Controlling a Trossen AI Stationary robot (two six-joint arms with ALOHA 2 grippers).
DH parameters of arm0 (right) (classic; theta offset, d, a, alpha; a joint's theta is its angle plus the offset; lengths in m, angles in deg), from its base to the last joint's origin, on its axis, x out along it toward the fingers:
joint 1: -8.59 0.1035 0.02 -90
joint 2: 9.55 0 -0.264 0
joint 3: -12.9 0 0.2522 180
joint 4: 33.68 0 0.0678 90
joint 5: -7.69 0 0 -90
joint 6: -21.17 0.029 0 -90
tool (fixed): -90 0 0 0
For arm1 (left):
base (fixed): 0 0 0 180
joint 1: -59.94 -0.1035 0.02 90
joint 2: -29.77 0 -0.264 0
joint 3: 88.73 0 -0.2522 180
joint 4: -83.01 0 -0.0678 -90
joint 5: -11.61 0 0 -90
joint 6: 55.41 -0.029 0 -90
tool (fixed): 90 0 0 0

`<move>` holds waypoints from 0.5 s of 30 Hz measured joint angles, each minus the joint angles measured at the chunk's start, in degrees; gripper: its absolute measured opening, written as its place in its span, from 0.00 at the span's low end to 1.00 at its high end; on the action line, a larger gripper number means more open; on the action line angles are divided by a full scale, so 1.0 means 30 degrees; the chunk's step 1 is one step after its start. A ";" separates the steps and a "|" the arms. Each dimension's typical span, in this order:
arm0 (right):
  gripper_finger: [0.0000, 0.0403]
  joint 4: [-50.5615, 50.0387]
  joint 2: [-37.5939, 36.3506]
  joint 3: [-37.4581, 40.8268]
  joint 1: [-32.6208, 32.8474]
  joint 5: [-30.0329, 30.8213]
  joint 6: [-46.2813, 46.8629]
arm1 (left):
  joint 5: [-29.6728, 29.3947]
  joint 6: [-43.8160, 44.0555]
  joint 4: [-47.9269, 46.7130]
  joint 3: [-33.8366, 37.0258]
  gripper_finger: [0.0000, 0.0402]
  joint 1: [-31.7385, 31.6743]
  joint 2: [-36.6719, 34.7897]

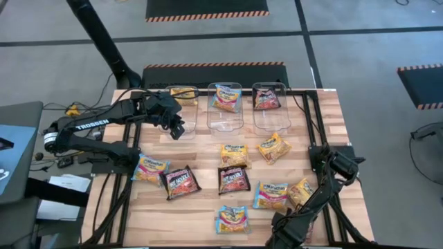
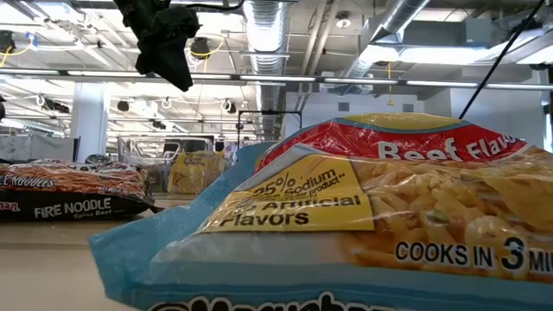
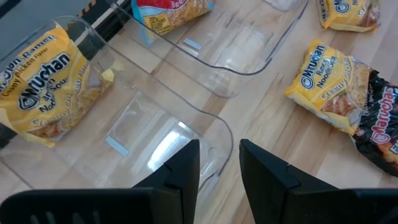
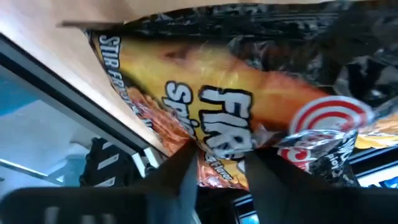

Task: Sort Maruchan noodles
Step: Put the black noodle pack into the right transparent bin

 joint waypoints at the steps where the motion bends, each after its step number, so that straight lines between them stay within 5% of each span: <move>1: 0.31 0.0018 -0.0016 0.0002 0.0000 -0.0028 0.0028 | 0.0000 -0.0099 0.0000 0.0000 0.25 0.0000 0.0000; 8: 0.03 0.0170 -0.0118 -0.0017 -0.0182 -0.0349 -0.0414 | -0.0015 -0.0199 0.0000 0.0000 0.25 0.0000 0.0000; 15: 0.01 -0.0188 -0.0782 -0.0003 -0.0168 -0.0110 -0.0774 | -0.0022 -0.0199 -0.0002 0.0000 0.25 0.0000 0.0000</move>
